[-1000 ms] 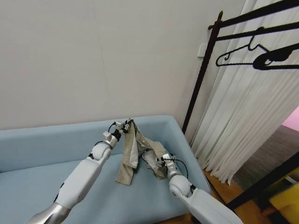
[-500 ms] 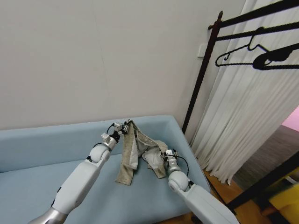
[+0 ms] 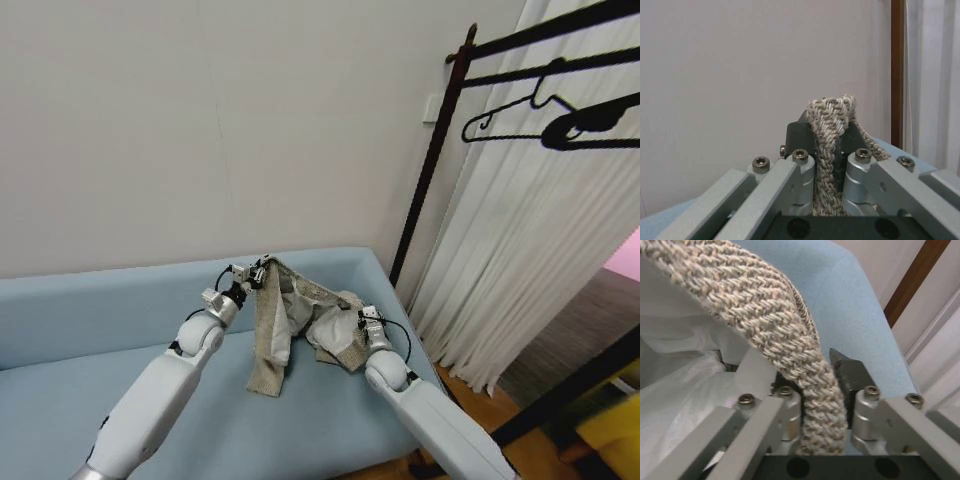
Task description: Pick up the clothes from the sofa and hang them on the clothes hanger.
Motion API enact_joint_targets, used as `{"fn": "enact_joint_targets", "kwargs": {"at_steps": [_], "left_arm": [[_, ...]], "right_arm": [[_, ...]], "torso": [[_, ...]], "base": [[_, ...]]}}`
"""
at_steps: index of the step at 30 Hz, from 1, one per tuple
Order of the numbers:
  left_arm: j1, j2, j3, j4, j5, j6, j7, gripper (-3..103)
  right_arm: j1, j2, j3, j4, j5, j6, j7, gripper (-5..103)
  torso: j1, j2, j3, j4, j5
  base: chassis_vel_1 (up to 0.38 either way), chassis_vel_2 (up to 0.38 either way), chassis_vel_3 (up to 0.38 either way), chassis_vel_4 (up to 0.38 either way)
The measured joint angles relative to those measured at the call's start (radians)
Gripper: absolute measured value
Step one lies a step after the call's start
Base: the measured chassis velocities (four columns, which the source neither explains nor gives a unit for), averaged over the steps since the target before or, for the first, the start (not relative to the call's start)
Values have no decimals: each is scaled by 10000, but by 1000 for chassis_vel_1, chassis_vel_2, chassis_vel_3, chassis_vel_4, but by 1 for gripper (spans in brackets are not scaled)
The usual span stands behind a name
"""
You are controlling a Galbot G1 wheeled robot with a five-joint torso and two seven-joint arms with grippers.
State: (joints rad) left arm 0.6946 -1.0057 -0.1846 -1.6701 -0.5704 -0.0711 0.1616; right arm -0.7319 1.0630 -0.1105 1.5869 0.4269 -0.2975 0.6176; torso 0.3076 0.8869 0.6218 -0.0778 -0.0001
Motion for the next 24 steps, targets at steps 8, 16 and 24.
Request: {"fn": "enact_joint_targets", "kwargs": {"at_steps": [8, 16, 24], "left_arm": [[256, 137, -144, -331, -41, 12, -22, 7], [633, 558, -779, -977, -247, -44, -565, 7], [1080, 1878, -1595, -2378, -1128, -13, -1041, 7]], "right_arm": [[57, 24, -13, 20, -245, 346, -242, 2], [481, -662, -57, 1753, -185, 224, -362, 2], [2274, -1694, -665, 3653, 1497, -567, -754, 2]], "torso": [[0, -1, 1, -1, 1], [0, 0, 1, -2, -1], [-1, 0, 0, 2, 0]], "base": [[0, 0, 0, 0], [0, 0, 0, 0], [0, 0, 0, 0]]}}
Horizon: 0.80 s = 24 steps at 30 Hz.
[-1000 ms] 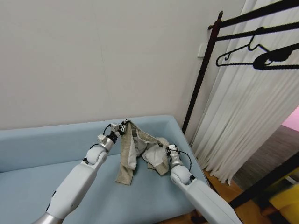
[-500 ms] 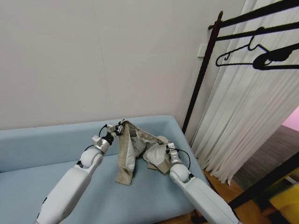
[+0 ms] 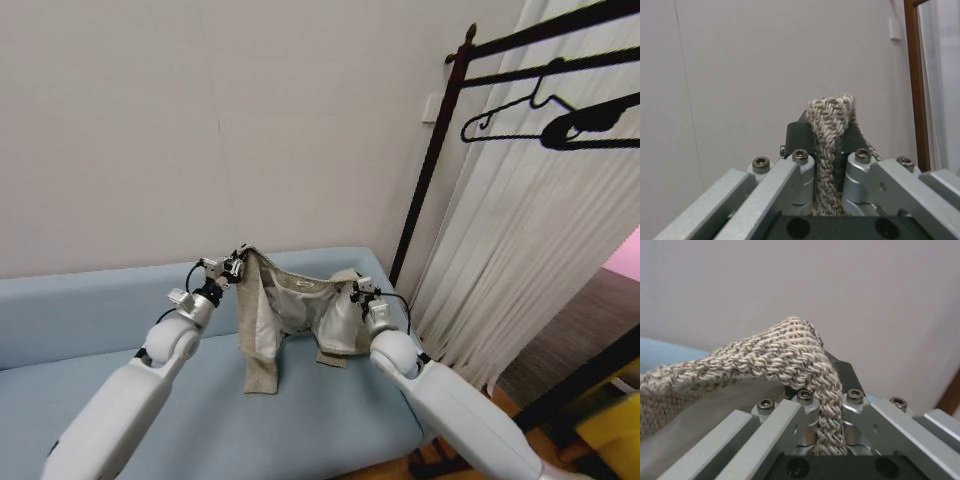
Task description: Pick up the clothes from the sofa and hang them on the clothes hanger.
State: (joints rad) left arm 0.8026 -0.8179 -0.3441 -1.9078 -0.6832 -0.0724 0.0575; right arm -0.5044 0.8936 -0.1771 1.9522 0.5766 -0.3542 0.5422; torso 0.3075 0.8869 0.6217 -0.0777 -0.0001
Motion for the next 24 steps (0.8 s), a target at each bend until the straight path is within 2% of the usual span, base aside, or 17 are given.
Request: {"fn": "enact_joint_targets", "kwargs": {"at_steps": [4, 8, 9, 14, 17, 18, 20, 22, 23, 24], "left_arm": [[-81, 662, -578, -658, -614, 281, -403, 7], [-27, 1046, -1083, -1019, -931, 493, -554, 7], [93, 1225, -1469, -1173, -1101, 684, -576, 7], [610, 1743, -2379, -1413, -1354, 1190, -486, 7], [710, 1981, -2524, -1425, -1545, 1274, -459, 7], [697, 2075, -2527, -1419, -1629, 1297, -450, 7], [446, 2371, -2414, -1322, -1950, 1461, -437, 7], [271, 2527, -2316, -1253, -2095, 1540, -437, 7], [-151, 2868, -2073, -1084, -2330, 1626, -435, 7], [-375, 3055, -1953, -995, -2425, 1643, -397, 7]], "right_arm": [[1517, -340, -265, 386, 826, -445, -270, 2], [2238, -410, -325, 611, 1496, -749, -311, 2], [2508, -444, -355, 723, 1835, -935, -345, 2], [2689, -679, -517, 759, 2252, -1263, -623, 2], [2628, -782, -592, 808, 2670, -1443, -681, 2], [2616, -797, -636, 836, 2866, -1481, -648, -1], [2631, -809, -732, 899, 3373, -1502, -485, 8], [2662, -815, -739, 907, 3615, -1516, -432, 8], [2774, -839, -740, 911, 4159, -1545, -305, 18], [2860, -860, -697, 909, 4475, -1610, -255, 18]], "torso": [[1, 1, 0, -2, 0], [0, 1, 0, -3, -1], [1, 1, 0, -3, -1], [0, 0, 0, 1, 0], [0, 0, 0, -2, -2], [0, 0, 0, -3, 0], [0, 0, 1, -3, 0], [0, 1, 0, -3, 0], [1, 0, 2, -3, 0], [1, 0, 2, -3, 1]], "base": [[0, 0, 0, 0], [0, 0, 0, 0], [0, 0, 0, 0], [0, 0, 0, 0], [0, 0, 0, 0], [0, 0, 0, 0], [0, 0, 0, 0], [0, 0, 0, 0], [0, 0, 0, 0], [0, 0, 0, 0]]}}
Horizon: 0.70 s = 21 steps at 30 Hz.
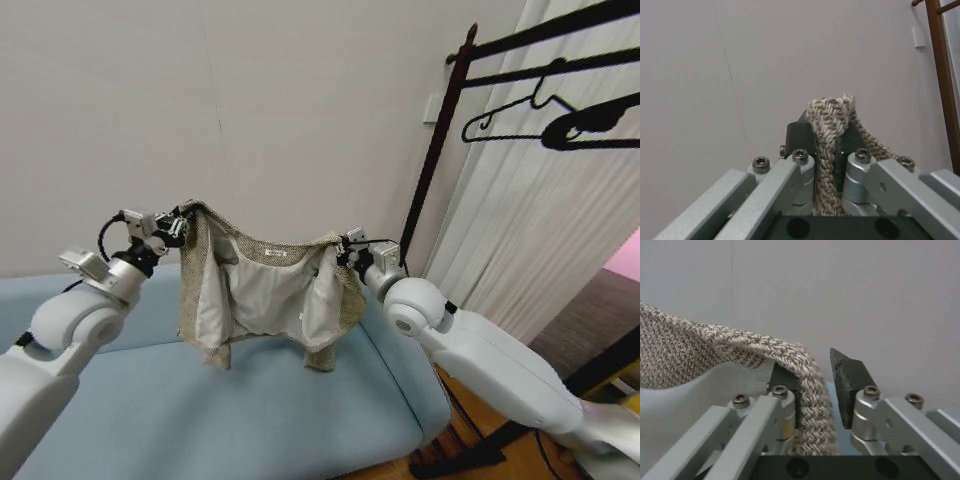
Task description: Pick up the clothes from the sofa and hang them on the clothes hanger.
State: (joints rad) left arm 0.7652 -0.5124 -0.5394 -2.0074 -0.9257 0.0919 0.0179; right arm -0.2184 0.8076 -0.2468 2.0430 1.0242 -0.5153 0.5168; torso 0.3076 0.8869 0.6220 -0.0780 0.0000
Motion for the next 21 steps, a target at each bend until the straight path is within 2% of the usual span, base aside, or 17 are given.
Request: {"fn": "enact_joint_targets", "kwargs": {"at_steps": [3, 5, 8, 9, 10, 13, 15, 17, 19, 21], "left_arm": [[-995, 863, 454, 442, -429, 100, 294, 7], [-1104, 990, 494, 503, -491, 109, 353, 7], [-1211, 1460, 506, 604, -726, 116, 497, 7], [-1211, 1460, 506, 604, -726, 116, 497, 7], [-1093, 1616, 402, 590, -798, 117, 512, 7], [-997, 1657, 326, 569, -871, 140, 489, 7], [-998, 1648, 326, 576, -879, 151, 475, 7], [-998, 1638, 330, 596, -926, 177, 461, 7], [-994, 1644, 331, 602, -960, 194, 460, 7], [-956, 1682, 331, 621, -1006, 221, 467, 7]], "right_arm": [[346, -253, 413, -2, 1616, -511, 110, 34], [358, -296, 465, 8, 1750, -556, 112, 34], [309, -480, 704, 64, 1976, -624, 118, 51], [309, -480, 704, 64, 1976, -624, 118, 51], [290, -528, 833, 91, 2011, -657, 131, 56], [476, -573, 909, 58, 2233, -701, 131, 73], [517, -588, 910, 53, 2267, -703, 116, 73], [612, -608, 906, 32, 2285, -703, 116, 84], [666, -607, 893, 13, 2286, -702, 144, 84], [808, -589, 870, -58, 2289, -702, 277, 94]], "torso": [[2, 1, -1, 0, 0], [1, 0, -1, 0, 2], [1, 0, -1, -1, 1], [1, 0, -1, -1, 1], [1, 0, -1, 1, 2], [0, 0, -1, 3, -3], [0, 0, -1, 2, -3], [1, 0, -1, 0, -2], [0, 0, -1, 0, -2], [0, 0, -1, -1, 1]], "base": [[0, 0, 0, 0], [0, 0, 0, 0], [0, 0, 0, 0], [0, 0, 0, 0], [0, 0, 0, 0], [0, 0, 0, 0], [0, 0, 0, 0], [0, 0, 0, 0], [0, 0, 0, 0], [0, 0, 0, 0]]}}
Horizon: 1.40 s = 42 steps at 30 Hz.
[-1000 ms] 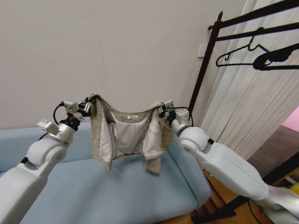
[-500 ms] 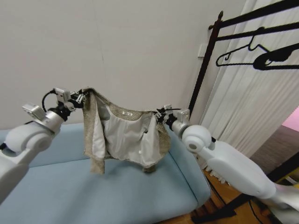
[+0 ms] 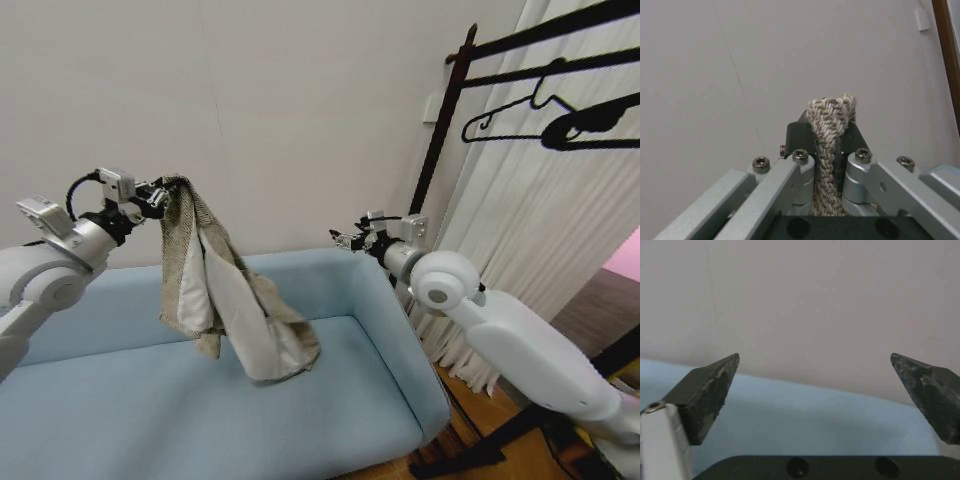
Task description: Pick up the clothes from the sofa and hang them on the clothes hanger.
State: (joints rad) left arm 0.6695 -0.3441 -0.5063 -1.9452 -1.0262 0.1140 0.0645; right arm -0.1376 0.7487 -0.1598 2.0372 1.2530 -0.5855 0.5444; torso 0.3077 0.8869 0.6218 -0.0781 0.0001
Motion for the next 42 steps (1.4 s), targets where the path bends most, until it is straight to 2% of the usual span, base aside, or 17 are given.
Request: {"fn": "enact_joint_targets", "kwargs": {"at_steps": [1, 3, 6, 8, 10, 12, 14, 17, 18, 20, 24, 28, 30, 37, 42], "left_arm": [[76, 66, -6, 51, -26, 16, 41, 7], [112, 104, -26, 83, -35, 16, 77, 7], [195, 169, -58, 171, -29, 16, 197, 7], [248, 39, -59, 166, 27, 40, 218, 7], [282, -19, -75, 152, 67, 42, 224, 7], [370, -145, -170, 103, 123, 47, 230, 7], [393, -171, -197, 87, 133, 47, 232, 7], [513, -272, -292, 48, 194, 48, 244, 7], [613, -377, -365, -17, 250, 46, 246, 7], [663, -415, -402, -59, 262, 45, 243, 7], [1011, -614, -679, -367, 280, 41, 185, 7], [1190, -765, -834, -511, 281, 41, 166, 7], [1290, -963, -940, -641, 284, 40, 139, 7], [1406, -1075, -1128, -860, 256, 40, 133, 7], [1667, -1366, -1282, -991, 340, 40, 155, 7]], "right_arm": [[321, 88, -41, -151, 7, 4, 387, 98], [554, 150, -107, -290, -11, 13, 676, 99], [1714, 461, -478, -1026, -143, 77, 1680, 100], [3100, 691, -967, -1984, -186, 297, 2324, 100], [3549, 726, -1154, -2252, -162, 338, 2539, 100], [4677, 872, -1635, -2932, 237, 399, 3114, 100], [4939, 924, -1758, -3068, 391, 403, 3253, 100], [6166, 1169, -2245, -3645, 1057, 404, 3799, 100], [7024, 1434, -2650, -4228, 1425, 395, 4098, 100], [7441, 1550, -2890, -4612, 1522, 395, 4205, 100], [9297, 1796, -4539, -6800, 1631, 401, 4373, 100], [10103, 1993, -5199, -7944, 1826, 408, 4626, 100], [10819, 2325, -5888, -9390, 2511, 423, 5175, 100], [11286, 2939, -6514, -11018, 3589, 589, 5923, 100], [11498, 3210, -7931, -11800, 4529, 686, 6906, 100]], "torso": [[-1, 0, 0, 1, 0], [0, 0, 0, 1, -3], [0, 0, 1, 6, 1], [0, 0, 0, 3, 0], [1, -1, 1, 4, 0], [0, 0, -1, -1, -4], [0, 0, -1, -1, -2], [0, 0, -1, 0, -1], [-2, 1, -1, 4, -6], [-1, 0, -2, 6, -6], [0, -1, 1, 7, 0], [-2, 0, -2, -5, -1], [-2, 0, -1, -2, 3], [-1, 0, -1, 5, -2], [-1, 0, 0, 2, 0]], "base": [[0, 0, 0, 0], [0, 0, 0, 0], [0, 0, 0, 0], [0, 0, 0, 0], [0, 0, 0, 0], [0, 0, 0, 0], [0, 0, 0, 0], [0, 0, 0, 0], [0, 0, 0, 0], [0, 0, 0, 0], [0, 0, 0, 0], [0, 0, 0, 0], [0, 0, 0, 0], [0, 0, 0, 0], [0, 0, 0, 0]]}}
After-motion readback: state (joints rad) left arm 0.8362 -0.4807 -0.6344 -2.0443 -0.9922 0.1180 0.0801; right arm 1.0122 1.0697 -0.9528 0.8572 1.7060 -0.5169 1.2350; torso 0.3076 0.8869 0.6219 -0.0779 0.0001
